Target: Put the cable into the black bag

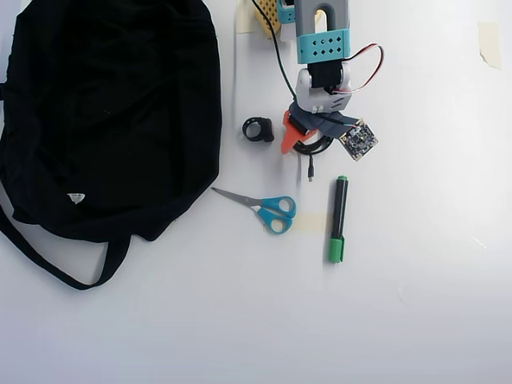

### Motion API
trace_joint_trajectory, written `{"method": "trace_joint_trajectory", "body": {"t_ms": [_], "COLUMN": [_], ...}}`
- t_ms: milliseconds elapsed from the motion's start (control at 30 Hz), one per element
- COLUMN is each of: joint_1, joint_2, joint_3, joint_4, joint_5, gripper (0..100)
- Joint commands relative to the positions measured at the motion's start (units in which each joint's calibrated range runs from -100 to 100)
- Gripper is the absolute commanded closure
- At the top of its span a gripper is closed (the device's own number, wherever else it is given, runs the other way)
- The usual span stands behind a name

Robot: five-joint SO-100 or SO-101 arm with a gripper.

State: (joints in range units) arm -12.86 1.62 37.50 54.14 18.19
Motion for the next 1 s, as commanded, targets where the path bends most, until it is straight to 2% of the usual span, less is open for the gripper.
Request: {"method": "trace_joint_trajectory", "body": {"t_ms": [0, 133, 500, 967], "joint_1": [-0.3, -0.2, -0.2, -0.2], "joint_2": [0.1, 0.1, 0.0, -1.1], "joint_3": [0.0, 0.1, -0.1, -1.5], "joint_4": [-0.1, -0.1, -0.1, 0.2], "joint_5": [0.3, 0.5, 0.5, 0.3], "gripper": [75, 79, 98, 98]}}
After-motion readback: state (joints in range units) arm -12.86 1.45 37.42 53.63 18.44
